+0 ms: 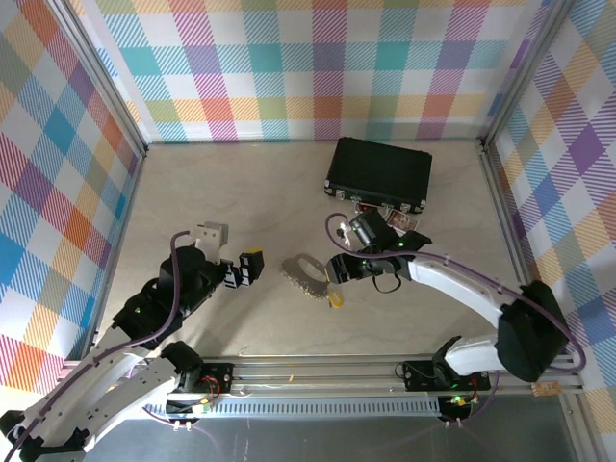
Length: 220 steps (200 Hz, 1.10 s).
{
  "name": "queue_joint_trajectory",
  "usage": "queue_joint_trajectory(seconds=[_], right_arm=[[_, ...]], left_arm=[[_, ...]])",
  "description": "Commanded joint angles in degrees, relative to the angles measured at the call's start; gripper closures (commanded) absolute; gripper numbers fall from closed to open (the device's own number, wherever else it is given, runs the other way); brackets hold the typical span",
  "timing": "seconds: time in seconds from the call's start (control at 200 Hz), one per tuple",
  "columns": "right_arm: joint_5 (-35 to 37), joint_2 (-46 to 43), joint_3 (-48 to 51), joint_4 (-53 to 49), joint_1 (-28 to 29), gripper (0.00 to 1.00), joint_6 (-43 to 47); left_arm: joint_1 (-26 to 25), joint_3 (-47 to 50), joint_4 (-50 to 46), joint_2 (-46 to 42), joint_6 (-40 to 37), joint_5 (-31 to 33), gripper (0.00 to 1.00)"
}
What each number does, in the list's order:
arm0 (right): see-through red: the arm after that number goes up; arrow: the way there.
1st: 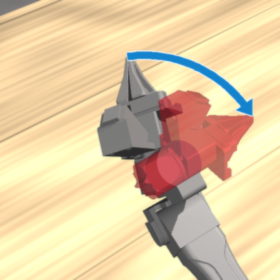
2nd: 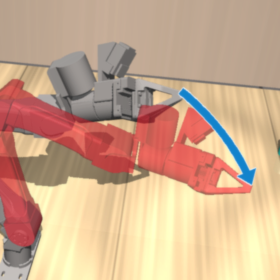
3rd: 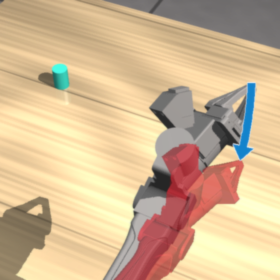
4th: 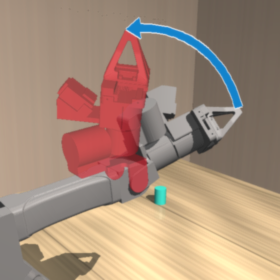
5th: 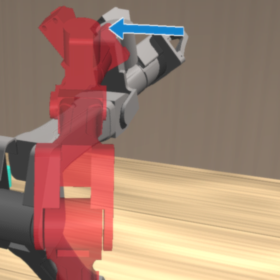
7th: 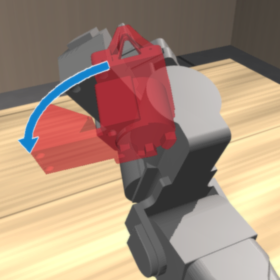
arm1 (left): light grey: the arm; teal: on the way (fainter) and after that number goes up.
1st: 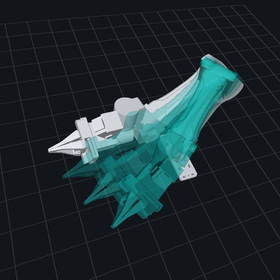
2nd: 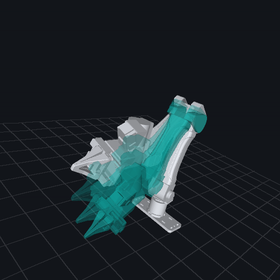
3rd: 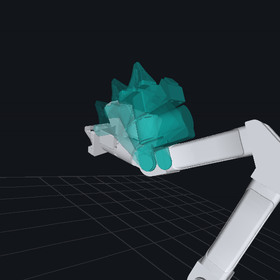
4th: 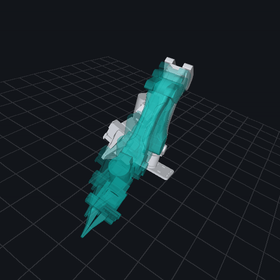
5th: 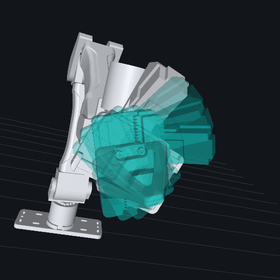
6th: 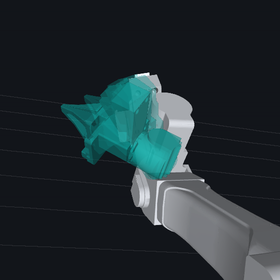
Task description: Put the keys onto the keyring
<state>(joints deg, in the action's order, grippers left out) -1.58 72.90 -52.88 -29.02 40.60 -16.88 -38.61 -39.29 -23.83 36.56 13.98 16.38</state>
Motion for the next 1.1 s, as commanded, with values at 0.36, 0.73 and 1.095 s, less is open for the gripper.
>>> queue_joint_trajectory(seconds=[0.36,0.73,1.095], right_arm=[[29.37,-14.86,8.91,13.32,-8.45,0.01,7.31],[39.03,-22.74,22.54,28.79,-17.71,0.01,8.9],[36.27,-18.42,31.7,43.02,-23.78,0.01,13.05]], left_arm=[[3.06,6.94,11.28,12.76,0.94,31.48,0.0],[11.15,17.12,31.75,14.11,-9.03,32.5,0.0],[15.43,22.68,43.84,16.97,-11.58,31.43,0.0]])
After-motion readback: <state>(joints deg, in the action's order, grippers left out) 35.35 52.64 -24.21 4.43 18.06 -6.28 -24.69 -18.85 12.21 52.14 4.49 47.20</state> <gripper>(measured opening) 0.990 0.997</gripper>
